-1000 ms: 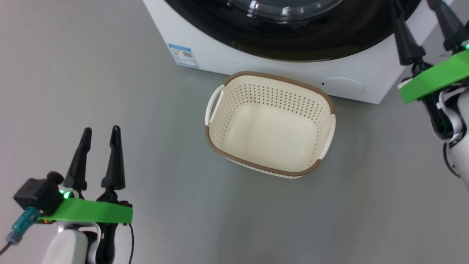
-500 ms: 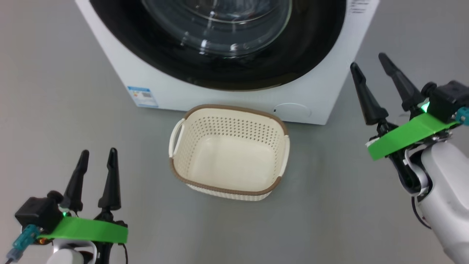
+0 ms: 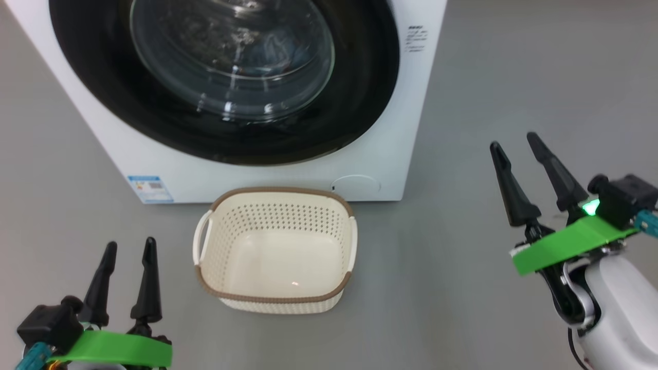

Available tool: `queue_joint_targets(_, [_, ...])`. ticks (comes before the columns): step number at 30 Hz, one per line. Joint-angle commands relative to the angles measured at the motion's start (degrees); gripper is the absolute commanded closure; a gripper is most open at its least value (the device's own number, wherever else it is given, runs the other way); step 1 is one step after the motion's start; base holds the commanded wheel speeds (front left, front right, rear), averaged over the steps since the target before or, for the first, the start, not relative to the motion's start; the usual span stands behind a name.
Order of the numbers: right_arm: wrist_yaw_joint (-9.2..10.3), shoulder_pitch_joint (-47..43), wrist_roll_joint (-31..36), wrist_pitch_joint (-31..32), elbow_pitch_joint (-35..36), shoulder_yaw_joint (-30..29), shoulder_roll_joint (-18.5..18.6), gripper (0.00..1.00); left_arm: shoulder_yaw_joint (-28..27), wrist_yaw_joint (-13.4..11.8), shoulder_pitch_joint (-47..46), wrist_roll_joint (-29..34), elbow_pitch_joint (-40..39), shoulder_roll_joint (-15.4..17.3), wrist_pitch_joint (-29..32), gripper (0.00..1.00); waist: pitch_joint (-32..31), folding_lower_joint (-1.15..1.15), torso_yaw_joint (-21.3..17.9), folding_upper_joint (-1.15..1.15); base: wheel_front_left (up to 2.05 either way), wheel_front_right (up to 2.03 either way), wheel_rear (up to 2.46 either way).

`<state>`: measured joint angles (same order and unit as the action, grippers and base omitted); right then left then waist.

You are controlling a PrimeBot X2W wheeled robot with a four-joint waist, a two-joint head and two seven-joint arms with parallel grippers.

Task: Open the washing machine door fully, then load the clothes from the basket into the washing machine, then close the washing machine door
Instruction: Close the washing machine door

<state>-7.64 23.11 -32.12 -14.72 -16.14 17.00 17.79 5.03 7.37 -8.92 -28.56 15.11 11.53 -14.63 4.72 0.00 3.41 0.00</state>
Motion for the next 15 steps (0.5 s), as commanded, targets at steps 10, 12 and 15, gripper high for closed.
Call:
queue_joint_targets(10, [0.15, -8.83, 1.81, -0.28, 3.23, -3.75, -1.48, 0.0, -3.31, 0.07, 1.28, 1.28, -1.37, -0.73, -0.37, 0.0, -3.26, 0.0, -3.95, 0.0, 0.0, 0.0, 0.0])
queue_joint_targets(12, [0.15, -9.88, 2.22, -0.28, 3.12, -4.6, -2.06, 0.0, -3.35, 0.08, 1.32, 1.34, -1.37, -1.0, -0.37, 0.0, -3.48, 0.0, -4.19, 0.0, 0.0, 0.0, 0.0])
queue_joint_targets(15, [0.15, -11.1, 3.01, -0.28, 2.76, -5.25, -2.65, 0.0, -3.23, 0.08, 1.44, 1.29, -1.3, -1.31, -0.37, 0.0, -3.85, 0.0, -4.36, 0.0, 0.0, 0.0, 0.0])
